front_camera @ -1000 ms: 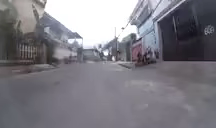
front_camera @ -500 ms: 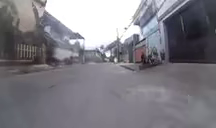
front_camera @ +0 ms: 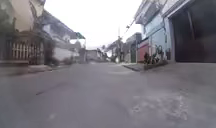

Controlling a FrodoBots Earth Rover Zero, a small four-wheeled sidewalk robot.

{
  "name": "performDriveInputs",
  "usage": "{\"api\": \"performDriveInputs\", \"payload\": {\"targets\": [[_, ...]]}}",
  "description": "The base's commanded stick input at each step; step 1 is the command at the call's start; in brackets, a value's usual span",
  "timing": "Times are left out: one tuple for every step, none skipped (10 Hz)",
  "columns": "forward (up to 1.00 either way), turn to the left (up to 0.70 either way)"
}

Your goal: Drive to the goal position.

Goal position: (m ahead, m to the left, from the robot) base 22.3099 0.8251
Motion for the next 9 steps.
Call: {"api": "performDriveInputs", "payload": {"targets": [[1.0,0.0],[1.0,0.0],[1.0,0.0],[1.0,0.0],[1.0,0.0],[1.0,0.0],[1.0,0.0],[1.0,0.0],[1.0,0.0]]}}
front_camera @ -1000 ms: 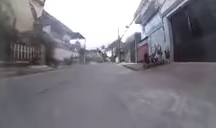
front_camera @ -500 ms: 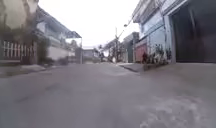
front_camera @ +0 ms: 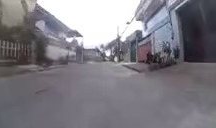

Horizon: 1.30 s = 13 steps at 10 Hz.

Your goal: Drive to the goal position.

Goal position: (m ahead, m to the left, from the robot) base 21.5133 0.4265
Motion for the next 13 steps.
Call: {"api": "performDriveInputs", "payload": {"targets": [[1.0,0.0],[1.0,0.0],[1.0,0.0],[1.0,-0.13],[1.0,-0.33],[1.0,-0.4],[1.0,-0.28],[1.0,-0.1],[1.0,0.0],[1.0,0.0],[1.0,0.0],[1.0,0.0],[1.0,0.0]]}}
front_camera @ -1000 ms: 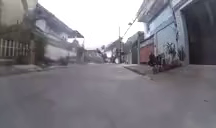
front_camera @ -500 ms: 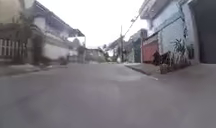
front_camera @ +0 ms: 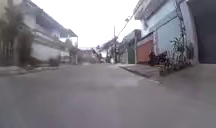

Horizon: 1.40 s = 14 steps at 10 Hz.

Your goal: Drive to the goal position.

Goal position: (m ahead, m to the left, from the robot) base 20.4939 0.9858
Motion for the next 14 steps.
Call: {"api": "performDriveInputs", "payload": {"targets": [[1.0,0.0],[1.0,0.0],[1.0,0.0],[1.0,-0.03],[1.0,-0.19],[1.0,-0.39],[1.0,-0.4],[1.0,-0.4],[1.0,-0.4],[1.0,-0.4],[1.0,-0.4],[1.0,-0.4],[1.0,0.0],[1.0,0.0]]}}
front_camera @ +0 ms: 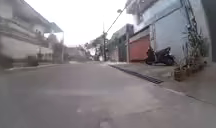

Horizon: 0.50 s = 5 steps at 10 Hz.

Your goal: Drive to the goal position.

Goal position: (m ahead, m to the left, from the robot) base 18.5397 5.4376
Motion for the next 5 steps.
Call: {"api": "performDriveInputs", "payload": {"targets": [[1.0,0.0],[1.0,0.0],[1.0,0.0],[1.0,0.0],[1.0,0.0]]}}
